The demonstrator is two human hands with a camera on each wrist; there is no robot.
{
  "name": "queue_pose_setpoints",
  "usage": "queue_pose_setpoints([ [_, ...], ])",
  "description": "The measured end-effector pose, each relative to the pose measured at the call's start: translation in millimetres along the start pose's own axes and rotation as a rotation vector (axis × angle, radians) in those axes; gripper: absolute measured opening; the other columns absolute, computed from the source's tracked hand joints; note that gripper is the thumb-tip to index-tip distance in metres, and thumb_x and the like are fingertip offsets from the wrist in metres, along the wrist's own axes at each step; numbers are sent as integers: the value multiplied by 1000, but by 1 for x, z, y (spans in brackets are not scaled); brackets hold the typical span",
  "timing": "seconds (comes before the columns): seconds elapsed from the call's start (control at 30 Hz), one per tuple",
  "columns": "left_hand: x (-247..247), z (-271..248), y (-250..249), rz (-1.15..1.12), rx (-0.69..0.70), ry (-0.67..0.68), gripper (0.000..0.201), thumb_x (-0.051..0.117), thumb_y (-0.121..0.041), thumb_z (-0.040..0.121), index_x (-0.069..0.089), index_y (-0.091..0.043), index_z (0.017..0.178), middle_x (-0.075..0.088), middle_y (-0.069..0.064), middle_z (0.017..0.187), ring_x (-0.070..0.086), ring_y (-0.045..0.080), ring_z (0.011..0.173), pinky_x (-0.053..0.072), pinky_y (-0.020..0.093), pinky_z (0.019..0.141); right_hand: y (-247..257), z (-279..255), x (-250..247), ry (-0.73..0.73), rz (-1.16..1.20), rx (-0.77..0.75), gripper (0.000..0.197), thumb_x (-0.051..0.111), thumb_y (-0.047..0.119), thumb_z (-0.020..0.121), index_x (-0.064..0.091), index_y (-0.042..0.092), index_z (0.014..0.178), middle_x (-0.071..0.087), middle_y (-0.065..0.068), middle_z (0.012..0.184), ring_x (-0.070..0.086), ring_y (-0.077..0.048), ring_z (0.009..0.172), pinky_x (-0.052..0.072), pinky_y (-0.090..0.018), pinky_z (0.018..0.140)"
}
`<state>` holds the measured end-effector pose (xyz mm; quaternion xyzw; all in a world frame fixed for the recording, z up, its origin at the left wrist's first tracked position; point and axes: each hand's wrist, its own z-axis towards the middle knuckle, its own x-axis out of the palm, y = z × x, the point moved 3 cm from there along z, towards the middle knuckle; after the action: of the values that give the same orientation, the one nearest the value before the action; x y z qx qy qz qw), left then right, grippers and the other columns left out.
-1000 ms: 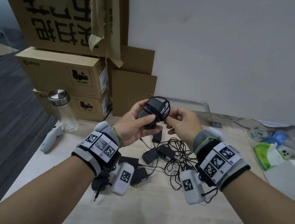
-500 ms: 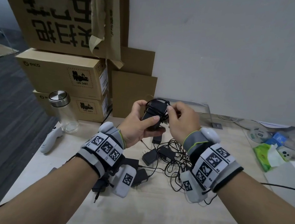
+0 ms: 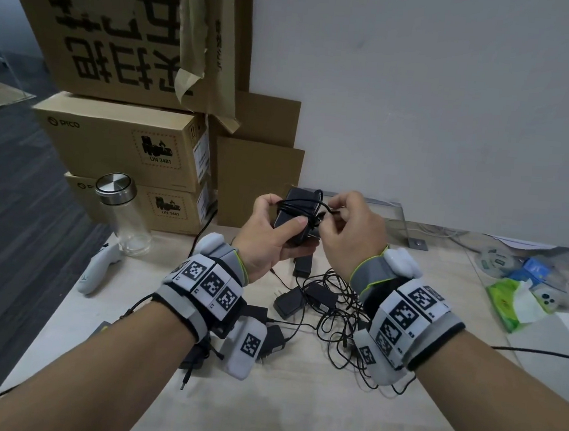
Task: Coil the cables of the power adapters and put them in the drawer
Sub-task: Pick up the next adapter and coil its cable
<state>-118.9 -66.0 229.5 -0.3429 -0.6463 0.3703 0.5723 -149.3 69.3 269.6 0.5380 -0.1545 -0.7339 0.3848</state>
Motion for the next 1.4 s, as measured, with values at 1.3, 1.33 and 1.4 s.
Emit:
queue_pose_setpoints([
  [1.3, 11, -3, 5, 207, 49, -167, 44, 65, -2, 89, 34, -15, 118, 64, 17, 105, 69, 30, 79, 58, 55, 78, 9, 3, 1, 95, -196, -275, 30, 49, 3, 84, 58, 10, 112, 65, -11, 96, 56, -30, 87, 41, -35, 65],
  [1.33, 10, -3, 6, 198, 41, -159, 46, 64, -1, 89, 34, -16, 121, 63, 16, 107, 69, 28, 80, 58, 54, 79, 7, 1, 1, 79, -176, -285, 29, 50, 3, 83, 59, 11, 110, 65, -8, 94, 57, -28, 86, 43, -35, 66],
  [1.4, 8, -2, 6, 179, 32, -147, 52, 61, 2, 90, 34, -18, 130, 62, 14, 110, 69, 23, 82, 59, 47, 79, -1, -1, 1, 31, -60, -217, 21, 54, 8, 85, 60, 17, 103, 66, 4, 88, 58, -17, 80, 45, -30, 68],
])
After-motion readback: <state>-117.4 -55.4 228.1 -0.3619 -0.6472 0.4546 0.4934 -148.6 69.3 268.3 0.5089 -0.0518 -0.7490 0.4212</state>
